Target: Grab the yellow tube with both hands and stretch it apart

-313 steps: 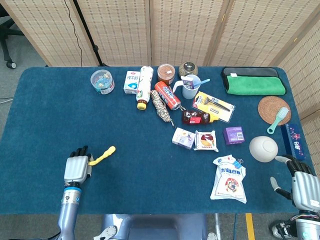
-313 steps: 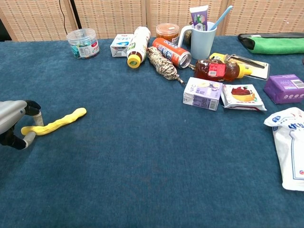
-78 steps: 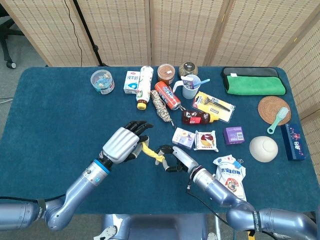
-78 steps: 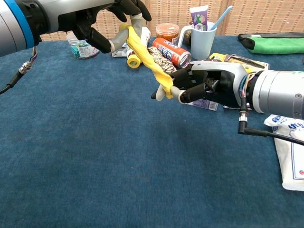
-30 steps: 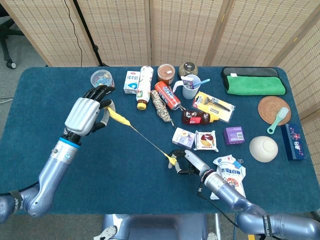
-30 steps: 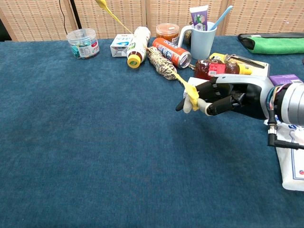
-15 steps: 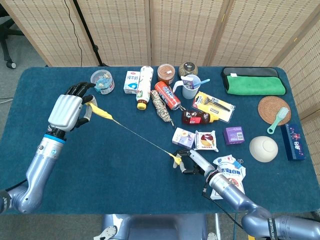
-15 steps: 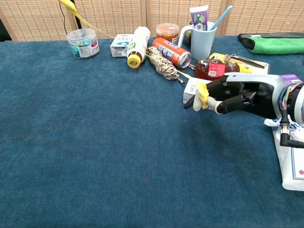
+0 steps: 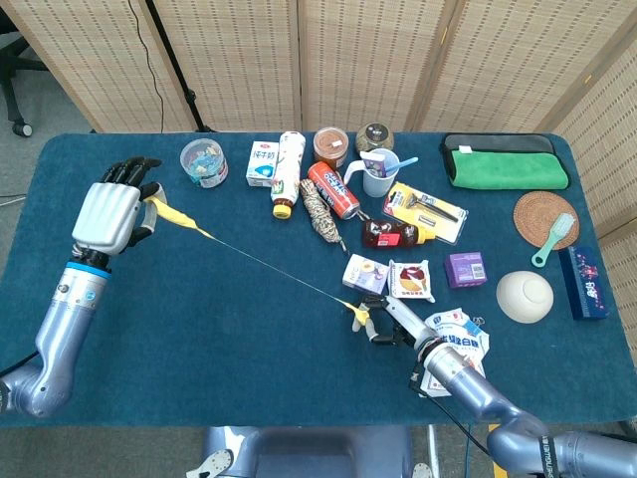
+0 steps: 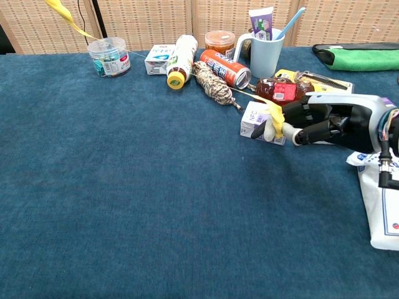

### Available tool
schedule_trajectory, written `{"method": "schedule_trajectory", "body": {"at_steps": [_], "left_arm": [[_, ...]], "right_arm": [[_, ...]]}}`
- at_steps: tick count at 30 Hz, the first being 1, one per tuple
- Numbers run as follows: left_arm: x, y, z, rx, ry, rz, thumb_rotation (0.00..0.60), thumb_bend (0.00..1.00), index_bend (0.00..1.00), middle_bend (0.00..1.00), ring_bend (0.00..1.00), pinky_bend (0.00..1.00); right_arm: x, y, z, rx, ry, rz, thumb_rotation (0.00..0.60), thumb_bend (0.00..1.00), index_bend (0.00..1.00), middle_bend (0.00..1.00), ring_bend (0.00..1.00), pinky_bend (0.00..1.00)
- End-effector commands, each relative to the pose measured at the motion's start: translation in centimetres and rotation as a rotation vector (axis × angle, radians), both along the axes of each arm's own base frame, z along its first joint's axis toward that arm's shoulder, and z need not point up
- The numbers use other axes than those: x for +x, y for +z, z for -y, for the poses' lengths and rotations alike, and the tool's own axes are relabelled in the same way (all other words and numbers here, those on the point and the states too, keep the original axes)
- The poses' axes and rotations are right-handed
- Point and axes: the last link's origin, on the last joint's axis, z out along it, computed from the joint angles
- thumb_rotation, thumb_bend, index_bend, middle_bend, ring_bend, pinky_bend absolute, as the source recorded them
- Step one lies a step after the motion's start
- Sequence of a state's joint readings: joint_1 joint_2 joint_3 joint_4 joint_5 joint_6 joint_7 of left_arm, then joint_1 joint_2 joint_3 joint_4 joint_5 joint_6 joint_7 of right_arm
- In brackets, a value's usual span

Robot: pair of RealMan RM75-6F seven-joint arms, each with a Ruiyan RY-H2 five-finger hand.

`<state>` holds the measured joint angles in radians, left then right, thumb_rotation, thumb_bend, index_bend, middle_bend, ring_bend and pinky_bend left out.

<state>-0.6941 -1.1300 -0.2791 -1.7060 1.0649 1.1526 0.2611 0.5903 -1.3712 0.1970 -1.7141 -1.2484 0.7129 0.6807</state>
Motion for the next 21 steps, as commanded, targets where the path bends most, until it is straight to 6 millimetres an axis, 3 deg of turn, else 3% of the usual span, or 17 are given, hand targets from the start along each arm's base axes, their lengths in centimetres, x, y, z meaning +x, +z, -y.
{"method": "schedule_trajectory", "body": {"at_steps": [1,13,21], "left_arm": [[-0.7,0.2,-0.2,0.009,0.014,-0.018,0.6,0.64,0.69,0.19,0.11,0.15],[-3.0,0.4,-0.6,0.047,0.047,-0.131,0.6,0.64,0.69,0.19,0.1,0.14],[-3.3,-0.3,-0.4,0.016,0.068,-0.107,0.6,0.64,0.69,0.19,0.1,0.14]], "right_arm": [[-0.1,0.2,0.0,-0.004,-0.003,0.0,0.6,0.71,0.65,0.3,0.13,0.0],[-0.7,1.0,0.1,-0.021,-0.014,0.005,0.6,0.71,0.65,0.3,0.13,0.0],[-0.7,1.8,0.2,-0.038,-0.013,0.015,0.6,0.71,0.65,0.3,0.13,0.0]]}}
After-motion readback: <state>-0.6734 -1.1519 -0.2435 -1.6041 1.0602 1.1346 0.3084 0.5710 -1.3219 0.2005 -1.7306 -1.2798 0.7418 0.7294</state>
